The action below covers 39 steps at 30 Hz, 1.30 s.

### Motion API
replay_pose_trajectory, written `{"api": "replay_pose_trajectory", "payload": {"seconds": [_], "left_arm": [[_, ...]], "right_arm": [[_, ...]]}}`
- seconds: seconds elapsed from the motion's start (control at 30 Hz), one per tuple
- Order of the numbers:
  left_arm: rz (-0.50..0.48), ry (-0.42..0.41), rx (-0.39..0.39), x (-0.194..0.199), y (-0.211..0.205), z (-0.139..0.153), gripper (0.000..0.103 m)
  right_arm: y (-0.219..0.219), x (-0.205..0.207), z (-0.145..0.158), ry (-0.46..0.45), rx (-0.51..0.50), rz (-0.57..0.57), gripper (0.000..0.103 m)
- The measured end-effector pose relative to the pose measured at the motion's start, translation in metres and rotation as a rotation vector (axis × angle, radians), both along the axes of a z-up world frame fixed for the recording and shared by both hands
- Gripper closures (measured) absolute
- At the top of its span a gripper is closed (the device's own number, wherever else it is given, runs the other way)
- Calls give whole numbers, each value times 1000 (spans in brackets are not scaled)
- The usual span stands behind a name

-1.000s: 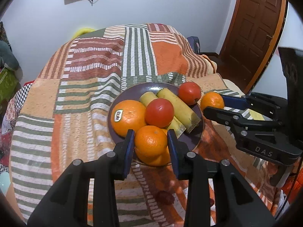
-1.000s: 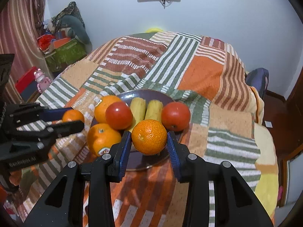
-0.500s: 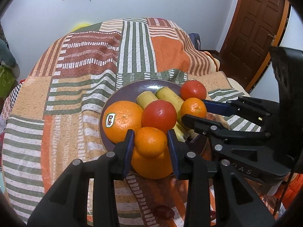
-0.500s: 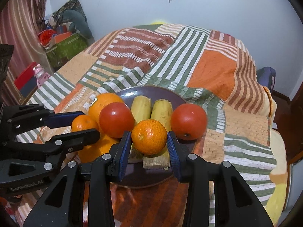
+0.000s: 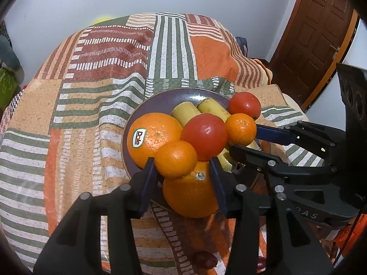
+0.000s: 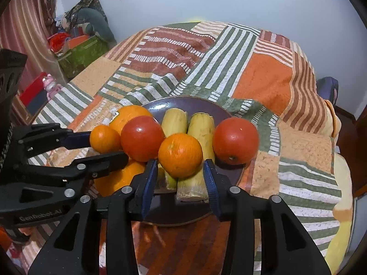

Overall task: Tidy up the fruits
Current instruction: 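Place the small orange on the plate with the left gripper while the right gripper places its orange, then grasp a dark red plum with the left gripper while the right gripper grasps another plum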

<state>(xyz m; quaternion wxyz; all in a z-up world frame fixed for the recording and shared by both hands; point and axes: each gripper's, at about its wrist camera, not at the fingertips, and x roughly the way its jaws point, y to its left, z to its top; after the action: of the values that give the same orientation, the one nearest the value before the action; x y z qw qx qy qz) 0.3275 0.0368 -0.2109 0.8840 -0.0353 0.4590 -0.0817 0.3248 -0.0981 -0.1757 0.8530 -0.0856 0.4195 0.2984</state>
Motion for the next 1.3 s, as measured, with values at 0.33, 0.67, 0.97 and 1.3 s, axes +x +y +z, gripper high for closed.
{"api": "replay_pose_trajectory", "payload": {"seconds": [0.33,0.67,0.97,1.3], "left_arm": [[5,-16,22,-12,1,10,51],[15,-52,56,-40,7,35,51],[56,-106,82,-83,23,64,51],[34,-59,91,-135,18,47,50]], "right_arm": [[-9,-8,15,-14,28,-13,63],[-20,-33,38,-44,49,-22,62],[-30,-68,52,-59,66,-22,58],[-28,-109,32,-9,49,3,58]]}}
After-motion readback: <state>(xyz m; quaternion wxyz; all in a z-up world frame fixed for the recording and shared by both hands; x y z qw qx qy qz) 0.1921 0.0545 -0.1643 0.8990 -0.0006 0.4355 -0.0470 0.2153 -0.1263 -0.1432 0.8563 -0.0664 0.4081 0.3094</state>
